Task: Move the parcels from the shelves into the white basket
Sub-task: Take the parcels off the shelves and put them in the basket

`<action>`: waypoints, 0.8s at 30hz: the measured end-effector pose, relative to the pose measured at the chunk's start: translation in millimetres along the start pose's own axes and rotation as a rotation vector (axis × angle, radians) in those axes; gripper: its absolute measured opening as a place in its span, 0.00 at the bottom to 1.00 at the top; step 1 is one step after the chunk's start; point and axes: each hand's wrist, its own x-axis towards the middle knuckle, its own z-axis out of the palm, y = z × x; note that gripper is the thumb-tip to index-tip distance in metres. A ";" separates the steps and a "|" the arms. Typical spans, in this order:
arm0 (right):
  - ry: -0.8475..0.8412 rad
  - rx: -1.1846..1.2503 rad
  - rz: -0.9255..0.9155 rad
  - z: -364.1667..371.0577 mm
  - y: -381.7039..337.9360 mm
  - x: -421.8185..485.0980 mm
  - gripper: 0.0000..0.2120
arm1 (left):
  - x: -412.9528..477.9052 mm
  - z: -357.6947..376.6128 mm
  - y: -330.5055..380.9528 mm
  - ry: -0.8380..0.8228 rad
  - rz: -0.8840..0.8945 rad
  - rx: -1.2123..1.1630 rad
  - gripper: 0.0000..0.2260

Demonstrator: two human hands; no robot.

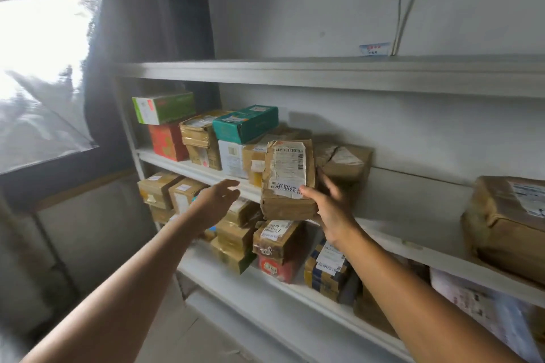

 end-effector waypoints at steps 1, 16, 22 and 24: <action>-0.038 0.019 0.000 5.8 1.7 -4.3 0.21 | -9.7 -6.3 -7.7 0.013 -0.012 0.065 0.15; -0.658 0.116 0.121 186.3 70.6 -4.9 0.25 | -111.2 -130.4 -140.4 0.245 -0.351 0.482 0.20; -0.892 0.141 0.216 241.3 106.8 -26.0 0.28 | -184.2 -147.4 -166.6 0.307 -0.600 0.516 0.19; -0.992 0.164 0.259 252.9 117.3 -36.9 0.30 | -212.8 -146.2 -167.7 0.326 -0.713 0.545 0.19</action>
